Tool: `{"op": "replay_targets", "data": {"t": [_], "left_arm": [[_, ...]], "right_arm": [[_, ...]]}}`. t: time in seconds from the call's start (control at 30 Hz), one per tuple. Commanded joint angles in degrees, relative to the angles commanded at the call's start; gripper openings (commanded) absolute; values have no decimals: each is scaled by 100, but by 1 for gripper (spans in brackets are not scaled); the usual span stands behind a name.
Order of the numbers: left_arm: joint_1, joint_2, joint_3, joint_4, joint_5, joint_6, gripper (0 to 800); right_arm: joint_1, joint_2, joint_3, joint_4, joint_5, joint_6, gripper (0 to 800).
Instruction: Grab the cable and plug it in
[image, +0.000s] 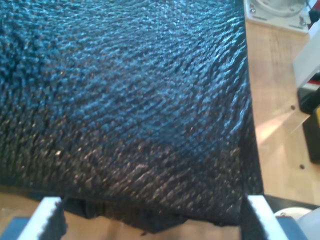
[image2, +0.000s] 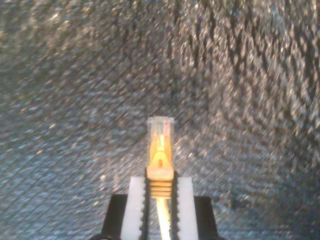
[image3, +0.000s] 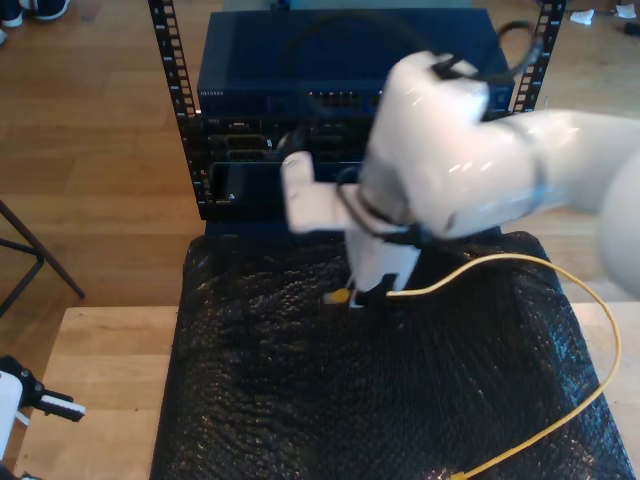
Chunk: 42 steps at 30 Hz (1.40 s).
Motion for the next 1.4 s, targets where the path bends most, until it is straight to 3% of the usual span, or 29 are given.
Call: {"op": "replay_targets", "data": {"t": [0.17,0.5,0.7,0.97,1.1,1.4], "left_arm": [[-695,-9,-185,-501,0,-677,800],[-2233,18,-475,-1934,-132,-1108,800],[-3015,70,-695,-2567,-545,-1345,800],[-4009,237,-747,-2708,-1231,-1679,800],[-4316,246,-756,-2980,-1371,-1723,800],[-4352,255,-932,-3367,-1292,-1705,797]], "right_arm": [[-422,-422,62,79,510,-44,4],[-862,-1178,281,571,1204,-53,4],[-1064,-1371,281,923,1459,-44,4],[-1169,-1451,281,1213,1609,-44,4],[-1169,-1451,281,1407,1609,-44,4],[-1187,-1424,211,1723,1609,-35,4]]}}
